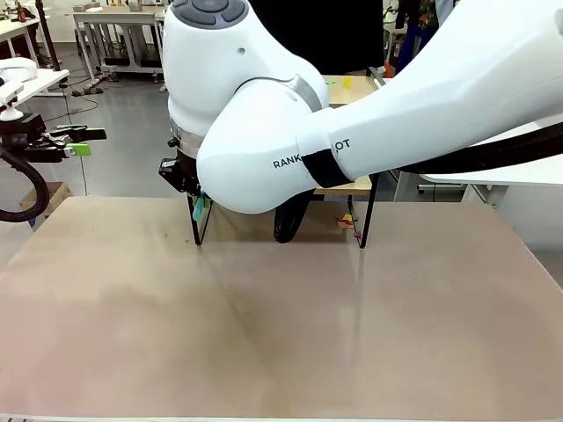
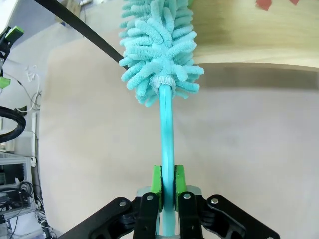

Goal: Clean the shelf.
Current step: Clean the specific section of the Shelf indicated by the human with the Duster.

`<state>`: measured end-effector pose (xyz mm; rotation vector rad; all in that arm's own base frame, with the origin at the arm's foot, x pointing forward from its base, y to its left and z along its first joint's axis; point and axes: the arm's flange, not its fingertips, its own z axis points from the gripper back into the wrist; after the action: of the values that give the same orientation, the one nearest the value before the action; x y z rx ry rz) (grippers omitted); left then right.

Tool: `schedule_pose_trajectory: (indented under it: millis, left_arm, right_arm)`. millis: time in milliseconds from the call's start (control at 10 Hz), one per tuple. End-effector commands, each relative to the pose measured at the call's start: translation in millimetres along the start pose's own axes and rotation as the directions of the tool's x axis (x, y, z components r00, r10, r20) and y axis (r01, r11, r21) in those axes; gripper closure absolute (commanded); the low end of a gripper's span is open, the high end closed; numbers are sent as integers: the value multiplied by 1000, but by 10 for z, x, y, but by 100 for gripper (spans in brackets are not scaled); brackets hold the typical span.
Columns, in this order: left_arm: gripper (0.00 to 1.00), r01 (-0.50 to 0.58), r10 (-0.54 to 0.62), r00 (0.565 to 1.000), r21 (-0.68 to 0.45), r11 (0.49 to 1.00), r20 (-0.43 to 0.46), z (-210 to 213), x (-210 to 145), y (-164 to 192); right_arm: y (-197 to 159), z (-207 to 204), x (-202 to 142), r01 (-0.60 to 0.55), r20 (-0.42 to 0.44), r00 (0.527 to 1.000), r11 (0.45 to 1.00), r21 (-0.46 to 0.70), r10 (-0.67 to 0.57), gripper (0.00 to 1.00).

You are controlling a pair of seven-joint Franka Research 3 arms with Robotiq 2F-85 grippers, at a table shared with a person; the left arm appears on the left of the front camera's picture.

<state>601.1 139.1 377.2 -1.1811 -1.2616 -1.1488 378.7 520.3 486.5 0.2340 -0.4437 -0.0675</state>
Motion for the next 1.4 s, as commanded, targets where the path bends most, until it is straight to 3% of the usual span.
schedule_pose_trajectory:
  millis: [0, 200, 500, 800, 1300]
  left_arm:
    - [0, 13, -13, 1000, 1, 1000, -8, 4, 17, -23]
    - [0, 13, -13, 1000, 1, 1000, -8, 4, 17, -23]
    - [0, 13, -13, 1000, 1, 1000, -8, 4, 17, -23]
    - [0, 13, -13, 1000, 1, 1000, -8, 4, 17, -23]
    - [0, 13, -13, 1000, 1, 1000, -8, 4, 17, -23]
  right_arm:
    - [-6, 82, -5, -11, 15, 1000, 1000, -12, 12, 87]
    - [2, 20, -1, -1, 3, 1000, 1000, -2, 1, 87]
    - [-268, 46, 230, 10, -65, 998, 998, -69, -14, 87]
    - [-665, 131, 438, 41, -86, 995, 994, -105, -50, 87]
    - [-1633, 242, 802, 41, -128, 989, 978, -204, -68, 87]
